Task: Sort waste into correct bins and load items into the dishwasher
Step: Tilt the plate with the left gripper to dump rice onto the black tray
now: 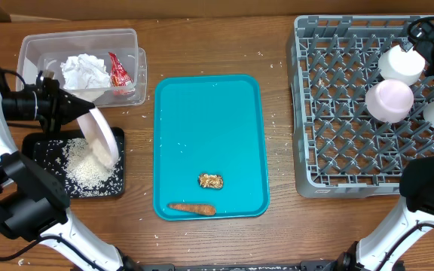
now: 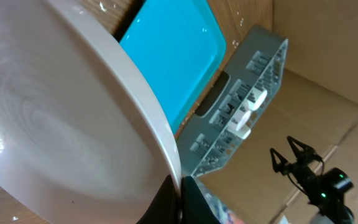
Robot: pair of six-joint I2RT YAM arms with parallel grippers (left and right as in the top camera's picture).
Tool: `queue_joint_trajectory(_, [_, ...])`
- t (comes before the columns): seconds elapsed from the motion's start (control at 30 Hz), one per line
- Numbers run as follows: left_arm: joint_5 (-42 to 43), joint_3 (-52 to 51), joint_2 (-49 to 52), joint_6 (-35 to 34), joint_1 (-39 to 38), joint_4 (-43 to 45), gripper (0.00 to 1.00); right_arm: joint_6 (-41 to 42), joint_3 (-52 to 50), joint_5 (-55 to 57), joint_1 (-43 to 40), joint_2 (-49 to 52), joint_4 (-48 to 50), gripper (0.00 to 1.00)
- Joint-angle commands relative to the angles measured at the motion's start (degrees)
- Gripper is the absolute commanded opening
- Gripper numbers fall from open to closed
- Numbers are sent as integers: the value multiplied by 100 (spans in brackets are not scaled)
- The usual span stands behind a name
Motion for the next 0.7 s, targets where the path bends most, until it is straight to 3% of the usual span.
queue_joint_trajectory(0.0, [544,-234,-149,409,131,-22,4,24,101,-9,17,-136,15,100])
queue_joint_trajectory(0.37, [1029,-297,-179,505,205,-24,4,24,101,-9,17,-136,13,100])
queue_joint_trajectory(0.67, [960,-525,-225,553,299,-24,4,24,101,-9,17,-136,15,100])
